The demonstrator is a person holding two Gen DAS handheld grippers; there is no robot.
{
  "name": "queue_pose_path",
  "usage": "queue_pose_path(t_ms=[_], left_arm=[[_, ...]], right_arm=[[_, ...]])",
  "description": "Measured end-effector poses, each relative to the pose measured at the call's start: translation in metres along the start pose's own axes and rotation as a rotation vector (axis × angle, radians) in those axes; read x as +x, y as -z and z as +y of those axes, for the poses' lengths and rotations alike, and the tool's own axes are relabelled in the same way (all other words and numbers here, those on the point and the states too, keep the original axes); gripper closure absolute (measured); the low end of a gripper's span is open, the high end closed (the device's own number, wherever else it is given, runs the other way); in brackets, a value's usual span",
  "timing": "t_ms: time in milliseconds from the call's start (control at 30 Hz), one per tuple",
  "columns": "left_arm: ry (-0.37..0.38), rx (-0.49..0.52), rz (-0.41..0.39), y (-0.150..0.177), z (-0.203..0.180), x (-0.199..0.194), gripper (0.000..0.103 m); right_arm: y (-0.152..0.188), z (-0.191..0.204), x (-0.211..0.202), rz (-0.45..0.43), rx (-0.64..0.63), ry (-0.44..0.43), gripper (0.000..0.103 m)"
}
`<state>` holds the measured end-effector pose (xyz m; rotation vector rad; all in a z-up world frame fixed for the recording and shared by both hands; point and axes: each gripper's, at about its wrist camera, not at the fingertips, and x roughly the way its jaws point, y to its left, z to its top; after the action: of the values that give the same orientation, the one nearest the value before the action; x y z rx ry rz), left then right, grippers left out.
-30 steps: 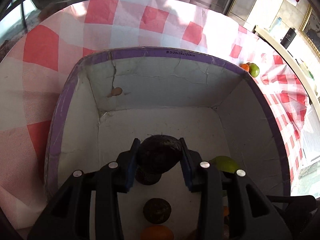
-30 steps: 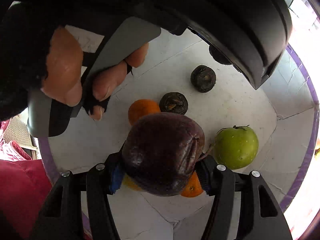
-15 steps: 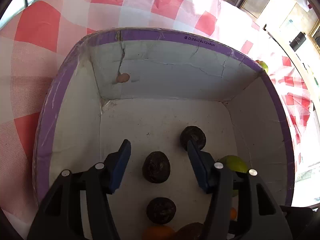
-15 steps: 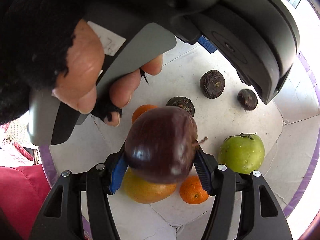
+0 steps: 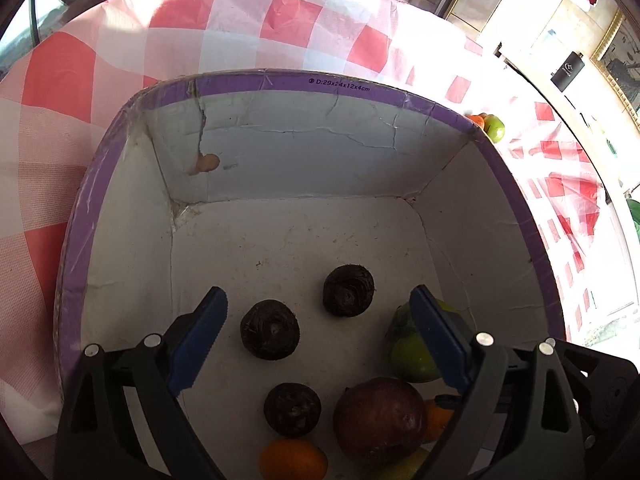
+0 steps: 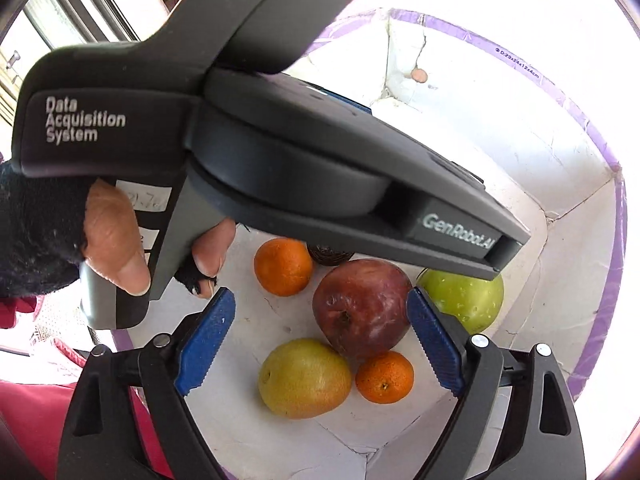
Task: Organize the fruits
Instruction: 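Lower both fruits into the box and open both tools, then move both open tools back to the orange and green apple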
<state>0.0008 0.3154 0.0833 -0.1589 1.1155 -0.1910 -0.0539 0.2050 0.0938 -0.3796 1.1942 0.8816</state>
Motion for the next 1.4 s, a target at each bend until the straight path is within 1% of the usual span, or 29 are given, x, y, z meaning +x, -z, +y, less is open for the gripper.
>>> queue_pose_path(t_ms=[67, 100, 133, 200, 233, 267, 300, 333, 400, 467, 500, 533, 600, 667, 767, 833, 933, 1067, 1167, 1233, 1333, 1400], left_arm=[[-0.001, -0.019, -0.004, -0.001, -0.001, -0.004, 0.01], [-0.011, -0.027, -0.013, -0.002, -0.002, -0.007, 0.01], [-0.025, -0.032, -0.033, -0.004, -0.003, -0.011, 0.01], [-0.066, -0.044, -0.101, -0.006, -0.007, -0.027, 0.009], [-0.096, -0.054, -0.142, -0.008, -0.011, -0.035, 0.007], [-0.125, -0.066, -0.185, -0.011, -0.016, -0.044, 0.002], [-0.144, -0.078, -0.236, -0.015, -0.022, -0.054, 0.002], [-0.153, -0.087, -0.278, -0.019, -0.028, -0.063, 0.002], [-0.166, -0.101, -0.337, -0.03, -0.043, -0.074, 0.002], [-0.177, -0.113, -0.383, -0.042, -0.061, -0.082, 0.002], [-0.18, -0.112, -0.401, -0.046, -0.071, -0.085, 0.002], [-0.181, -0.105, -0.419, -0.052, -0.08, -0.089, 0.002], [-0.182, -0.084, -0.445, -0.062, -0.106, -0.09, 0.002], [-0.174, -0.051, -0.45, -0.069, -0.133, -0.087, 0.002], [-0.134, 0.043, -0.407, -0.081, -0.181, -0.069, 0.002], [-0.112, 0.103, -0.357, -0.087, -0.213, -0.051, 0.002], [-0.089, 0.166, -0.261, -0.095, -0.256, -0.012, 0.002], [-0.077, 0.201, -0.094, -0.098, -0.292, 0.06, 0.002], [-0.089, 0.175, 0.001, -0.099, -0.303, 0.11, 0.002], [-0.111, 0.154, 0.047, -0.1, -0.304, 0.136, 0.002], [-0.145, 0.127, 0.089, -0.099, -0.302, 0.166, 0.002], [-0.168, 0.105, 0.112, -0.099, -0.297, 0.18, 0.002]], right_arm=[[0.007, -0.007, -0.012, -0.036, 0.007, -0.008, 0.017], [0.012, -0.023, -0.026, -0.065, 0.007, -0.018, 0.017], [0.015, -0.026, -0.035, -0.098, 0.007, -0.032, 0.017], [0.023, -0.033, -0.054, -0.163, 0.013, -0.057, 0.016], [0.03, -0.035, -0.067, -0.202, 0.021, -0.07, 0.016], [0.031, -0.032, -0.076, -0.241, 0.032, -0.082, 0.016], [0.029, -0.034, -0.086, -0.28, 0.048, -0.093, 0.016], [0.035, -0.043, -0.098, -0.317, 0.069, -0.102, 0.016], [0.041, -0.062, -0.116, -0.382, 0.123, -0.11, 0.016], [0.053, -0.088, -0.132, -0.444, 0.202, -0.111, 0.016], [0.05, -0.096, -0.135, -0.475, 0.245, -0.112, 0.016], [0.055, -0.11, -0.141, -0.506, 0.289, -0.111, 0.016], [0.07, -0.137, -0.149, -0.555, 0.385, -0.106, 0.016], [0.087, -0.166, -0.149, -0.583, 0.482, -0.092, 0.016], [0.117, -0.208, -0.145, -0.576, 0.609, -0.026, 0.016], [0.14, -0.238, -0.134, -0.545, 0.693, 0.039, 0.016], [0.172, -0.277, -0.115, -0.469, 0.774, 0.162, 0.016], [0.207, -0.325, -0.082, -0.379, 0.8, 0.279, 0.016], [0.211, -0.355, -0.065, -0.335, 0.772, 0.343, 0.016], [0.209, -0.375, -0.058, -0.323, 0.737, 0.364, 0.016], [0.197, -0.404, -0.04, -0.314, 0.692, 0.38, 0.016], [0.187, -0.417, -0.035, -0.316, 0.664, 0.383, 0.016]])
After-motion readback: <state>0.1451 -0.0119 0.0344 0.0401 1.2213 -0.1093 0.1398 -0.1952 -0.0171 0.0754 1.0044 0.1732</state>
